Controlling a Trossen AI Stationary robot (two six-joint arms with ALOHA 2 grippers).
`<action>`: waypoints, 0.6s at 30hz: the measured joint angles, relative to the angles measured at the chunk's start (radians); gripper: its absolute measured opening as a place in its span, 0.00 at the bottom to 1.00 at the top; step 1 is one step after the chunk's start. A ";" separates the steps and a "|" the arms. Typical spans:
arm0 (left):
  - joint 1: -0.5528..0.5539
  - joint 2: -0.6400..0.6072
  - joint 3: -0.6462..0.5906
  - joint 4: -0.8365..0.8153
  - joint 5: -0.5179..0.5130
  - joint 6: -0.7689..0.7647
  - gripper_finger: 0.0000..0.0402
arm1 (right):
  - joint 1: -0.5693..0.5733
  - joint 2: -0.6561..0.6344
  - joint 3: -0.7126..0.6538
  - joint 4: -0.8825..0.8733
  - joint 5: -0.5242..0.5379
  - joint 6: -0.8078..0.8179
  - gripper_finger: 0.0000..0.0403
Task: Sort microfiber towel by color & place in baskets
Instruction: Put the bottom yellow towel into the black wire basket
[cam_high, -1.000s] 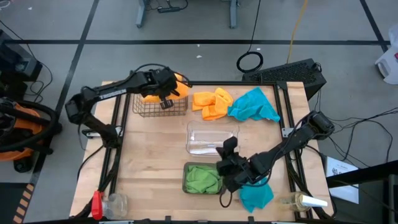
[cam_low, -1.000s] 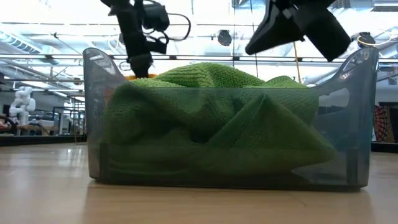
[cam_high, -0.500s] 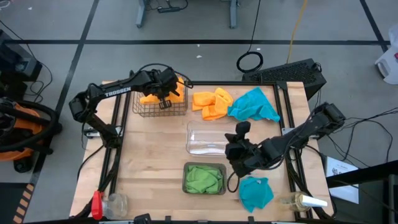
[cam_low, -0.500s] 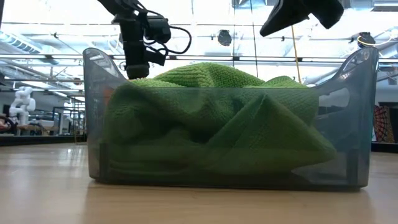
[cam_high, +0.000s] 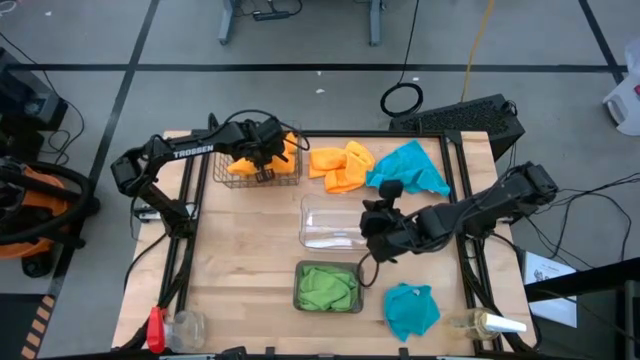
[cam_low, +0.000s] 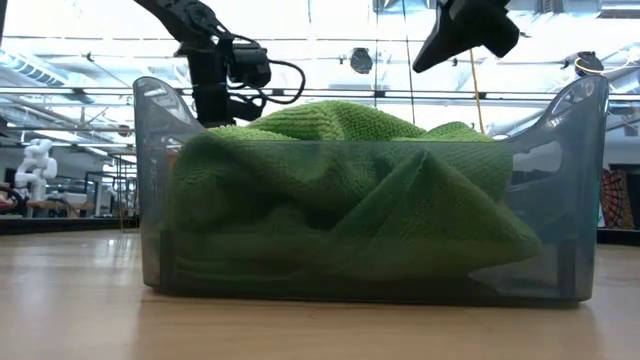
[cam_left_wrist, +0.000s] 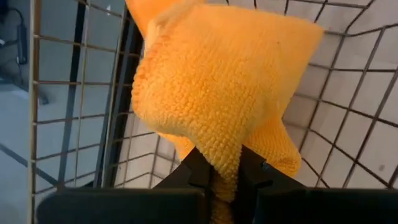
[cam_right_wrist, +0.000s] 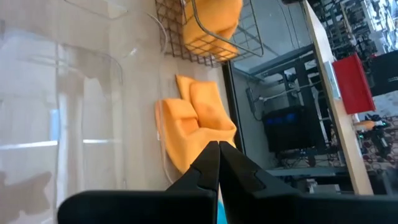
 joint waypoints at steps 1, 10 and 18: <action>0.000 0.000 0.000 0.005 0.000 -0.003 0.08 | -0.008 0.000 0.000 0.000 -0.003 -0.008 0.00; 0.000 0.000 0.000 0.062 0.051 0.012 0.29 | -0.069 0.000 0.000 0.001 -0.068 -0.025 0.00; 0.000 0.000 0.000 0.062 0.078 0.006 0.57 | -0.087 0.000 0.000 0.002 -0.098 -0.043 0.00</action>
